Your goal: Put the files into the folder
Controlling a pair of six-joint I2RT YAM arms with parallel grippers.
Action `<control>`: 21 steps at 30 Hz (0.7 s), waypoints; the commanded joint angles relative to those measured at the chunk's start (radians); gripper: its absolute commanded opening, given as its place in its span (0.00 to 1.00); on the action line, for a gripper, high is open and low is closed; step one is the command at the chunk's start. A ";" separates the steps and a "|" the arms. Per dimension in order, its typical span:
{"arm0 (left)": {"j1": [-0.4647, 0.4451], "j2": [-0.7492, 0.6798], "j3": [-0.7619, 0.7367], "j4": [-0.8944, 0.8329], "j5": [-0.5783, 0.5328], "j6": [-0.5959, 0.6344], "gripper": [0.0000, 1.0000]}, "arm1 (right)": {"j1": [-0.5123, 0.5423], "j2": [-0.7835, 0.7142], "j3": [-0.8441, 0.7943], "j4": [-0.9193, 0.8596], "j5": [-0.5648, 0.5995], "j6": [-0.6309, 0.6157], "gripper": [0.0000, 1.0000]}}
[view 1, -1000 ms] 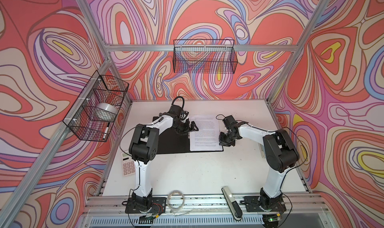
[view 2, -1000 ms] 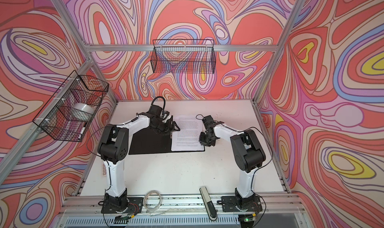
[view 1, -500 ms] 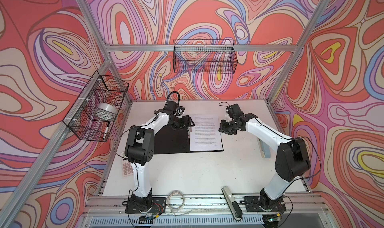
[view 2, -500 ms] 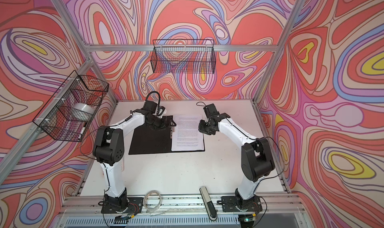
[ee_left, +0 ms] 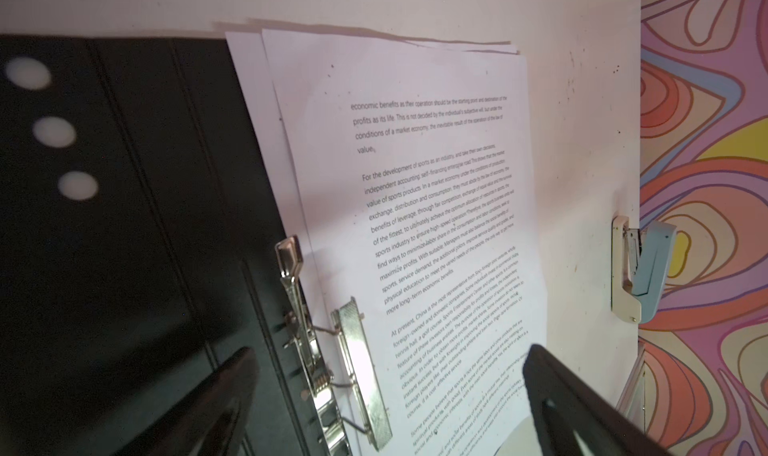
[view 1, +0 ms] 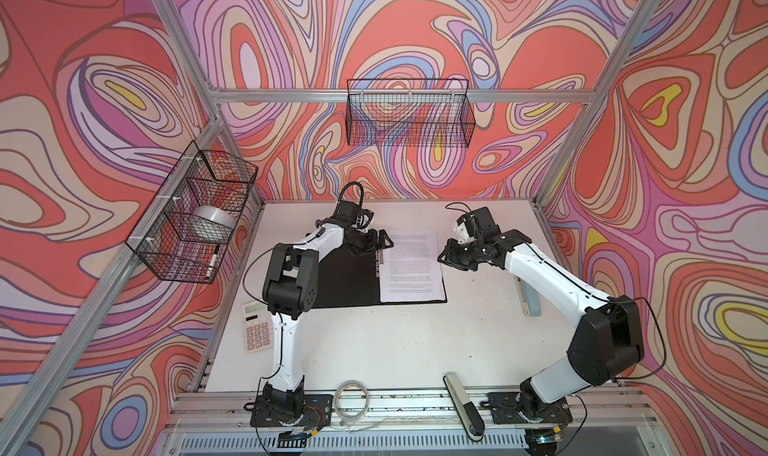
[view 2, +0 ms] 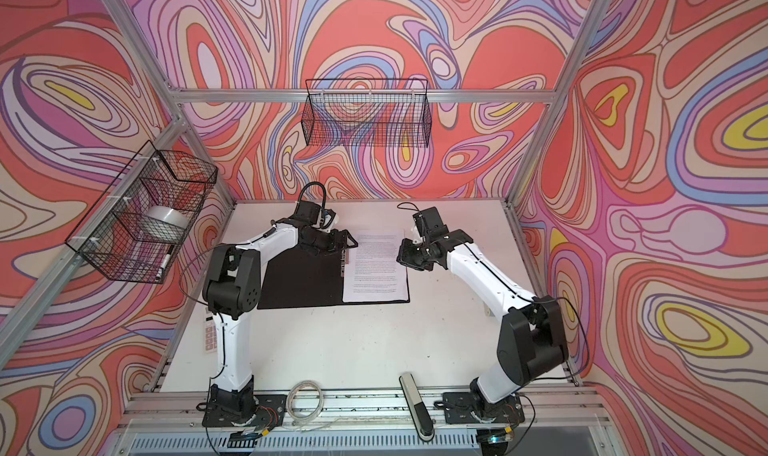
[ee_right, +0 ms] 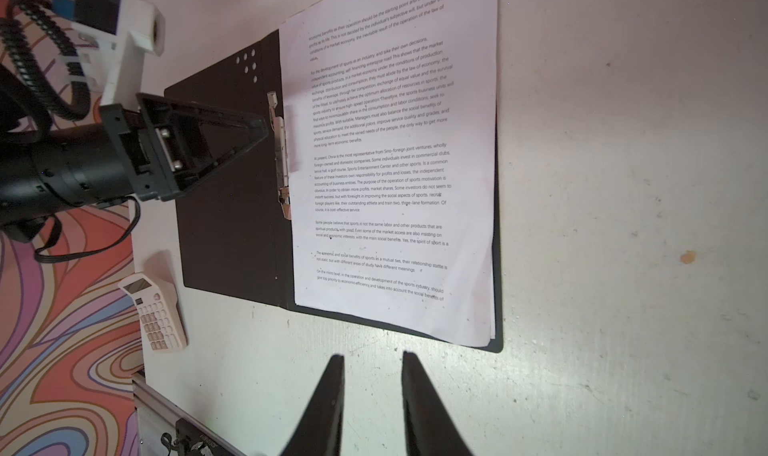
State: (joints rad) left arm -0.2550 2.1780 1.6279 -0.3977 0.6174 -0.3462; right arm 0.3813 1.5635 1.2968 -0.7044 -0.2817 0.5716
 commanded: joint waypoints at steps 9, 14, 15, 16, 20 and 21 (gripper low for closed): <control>0.011 0.088 0.054 0.126 0.078 -0.076 1.00 | 0.007 -0.044 -0.031 -0.012 0.003 0.021 0.26; 0.016 0.100 0.058 0.128 0.095 -0.093 1.00 | 0.010 -0.034 -0.021 -0.015 -0.001 0.022 0.26; 0.018 0.098 0.056 0.143 0.108 -0.100 1.00 | 0.010 -0.034 -0.021 -0.016 -0.001 0.022 0.25; 0.020 0.092 0.053 0.165 0.118 -0.107 1.00 | 0.010 -0.032 -0.018 -0.015 -0.001 0.021 0.26; 0.022 0.067 0.031 0.174 0.145 -0.110 1.00 | 0.011 -0.024 -0.011 -0.013 -0.001 0.019 0.25; 0.022 0.061 0.027 0.173 0.149 -0.109 1.00 | 0.011 -0.020 -0.011 -0.011 -0.002 0.021 0.26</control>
State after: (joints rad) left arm -0.2401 2.2501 1.6672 -0.2523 0.7280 -0.4423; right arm 0.3878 1.5505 1.2785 -0.7109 -0.2832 0.5896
